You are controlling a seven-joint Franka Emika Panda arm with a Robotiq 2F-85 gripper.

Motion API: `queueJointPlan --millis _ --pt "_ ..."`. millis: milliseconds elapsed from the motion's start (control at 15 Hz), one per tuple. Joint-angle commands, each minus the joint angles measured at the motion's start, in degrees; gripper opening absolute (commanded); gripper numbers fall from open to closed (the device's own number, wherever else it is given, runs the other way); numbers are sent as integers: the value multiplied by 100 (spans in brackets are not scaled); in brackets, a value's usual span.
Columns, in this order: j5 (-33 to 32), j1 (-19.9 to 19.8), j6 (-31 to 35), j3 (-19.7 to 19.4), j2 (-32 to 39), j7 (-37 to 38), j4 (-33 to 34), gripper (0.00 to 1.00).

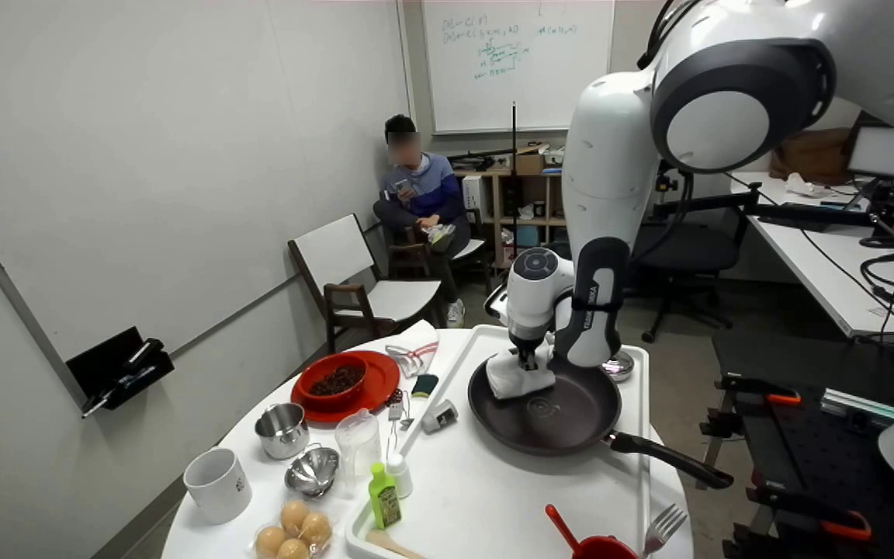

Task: Use the cloth to wipe the frying pan.

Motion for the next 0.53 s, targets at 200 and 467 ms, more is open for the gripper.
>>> queueJointPlan --millis 200,467 --pt "103 321 98 -40 157 146 6 8" --pt "63 467 141 57 82 137 -155 8"
